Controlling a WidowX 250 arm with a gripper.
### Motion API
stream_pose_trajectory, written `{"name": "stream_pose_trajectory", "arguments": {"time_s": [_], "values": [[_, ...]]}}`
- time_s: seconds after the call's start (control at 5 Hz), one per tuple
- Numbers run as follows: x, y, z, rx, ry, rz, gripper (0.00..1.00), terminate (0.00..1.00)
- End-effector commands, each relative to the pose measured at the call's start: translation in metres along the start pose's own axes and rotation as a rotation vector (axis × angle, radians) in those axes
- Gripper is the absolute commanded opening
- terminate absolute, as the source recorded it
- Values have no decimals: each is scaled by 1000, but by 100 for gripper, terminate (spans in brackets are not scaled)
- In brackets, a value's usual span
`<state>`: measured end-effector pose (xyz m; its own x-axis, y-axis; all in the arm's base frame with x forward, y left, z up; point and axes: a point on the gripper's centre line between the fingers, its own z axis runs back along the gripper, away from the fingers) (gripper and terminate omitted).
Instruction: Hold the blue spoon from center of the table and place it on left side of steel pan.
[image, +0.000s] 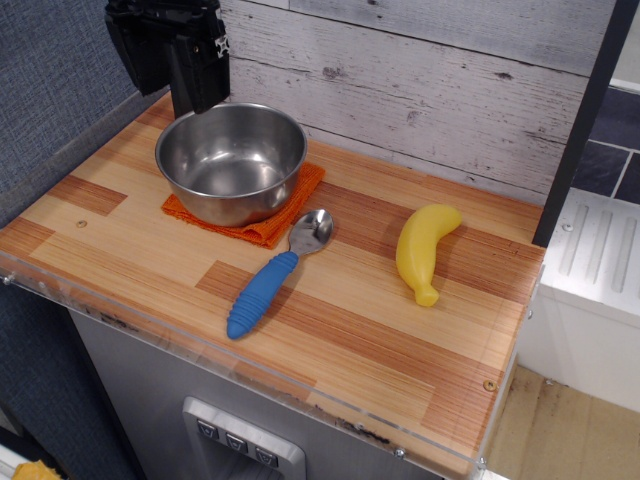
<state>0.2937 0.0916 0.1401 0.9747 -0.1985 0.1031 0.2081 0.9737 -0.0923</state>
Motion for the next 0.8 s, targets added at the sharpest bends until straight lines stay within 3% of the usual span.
{"name": "stream_pose_trajectory", "arguments": {"time_s": [0.0,0.6], "values": [[0,0,0,0,0,0,100,0],[-30,-41,-36,29,-27,9,100,0]]}}
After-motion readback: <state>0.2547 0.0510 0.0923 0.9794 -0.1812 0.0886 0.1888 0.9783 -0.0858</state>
